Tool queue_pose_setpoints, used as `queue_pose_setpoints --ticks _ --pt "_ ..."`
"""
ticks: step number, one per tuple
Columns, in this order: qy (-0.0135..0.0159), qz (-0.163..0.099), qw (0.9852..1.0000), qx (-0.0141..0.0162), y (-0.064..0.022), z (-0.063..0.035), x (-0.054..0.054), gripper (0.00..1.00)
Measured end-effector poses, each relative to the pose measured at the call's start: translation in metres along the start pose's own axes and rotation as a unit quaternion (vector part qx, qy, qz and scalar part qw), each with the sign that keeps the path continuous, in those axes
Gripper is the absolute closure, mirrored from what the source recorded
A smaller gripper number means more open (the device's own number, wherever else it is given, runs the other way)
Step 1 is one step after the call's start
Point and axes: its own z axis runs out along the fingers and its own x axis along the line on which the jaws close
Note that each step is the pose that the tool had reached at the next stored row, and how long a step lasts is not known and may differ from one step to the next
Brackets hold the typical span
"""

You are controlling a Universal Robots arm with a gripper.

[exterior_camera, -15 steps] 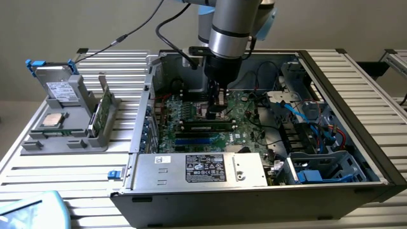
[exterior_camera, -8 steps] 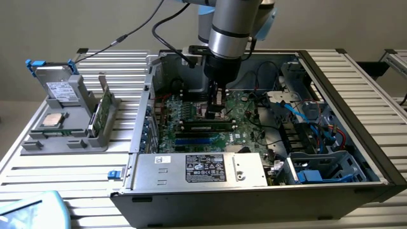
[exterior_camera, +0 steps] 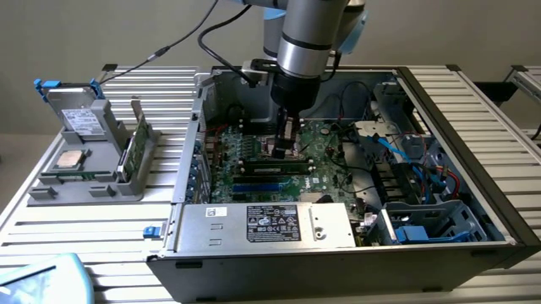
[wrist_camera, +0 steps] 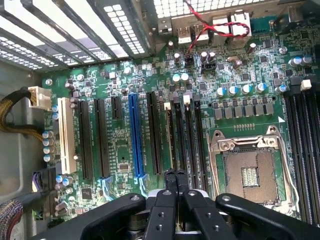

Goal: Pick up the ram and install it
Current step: 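Press down the ram until it locks into place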

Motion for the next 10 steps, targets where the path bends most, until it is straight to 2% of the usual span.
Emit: queue_pose_setpoints --ticks 4,10 --pt "0.0011 0.022 0.9998 -0.0007 -0.0002 0.0013 -0.0002 0.9" --pt "-0.0013 0.058 0.9983 -0.0023 -0.0006 0.0047 -0.0006 0.9"
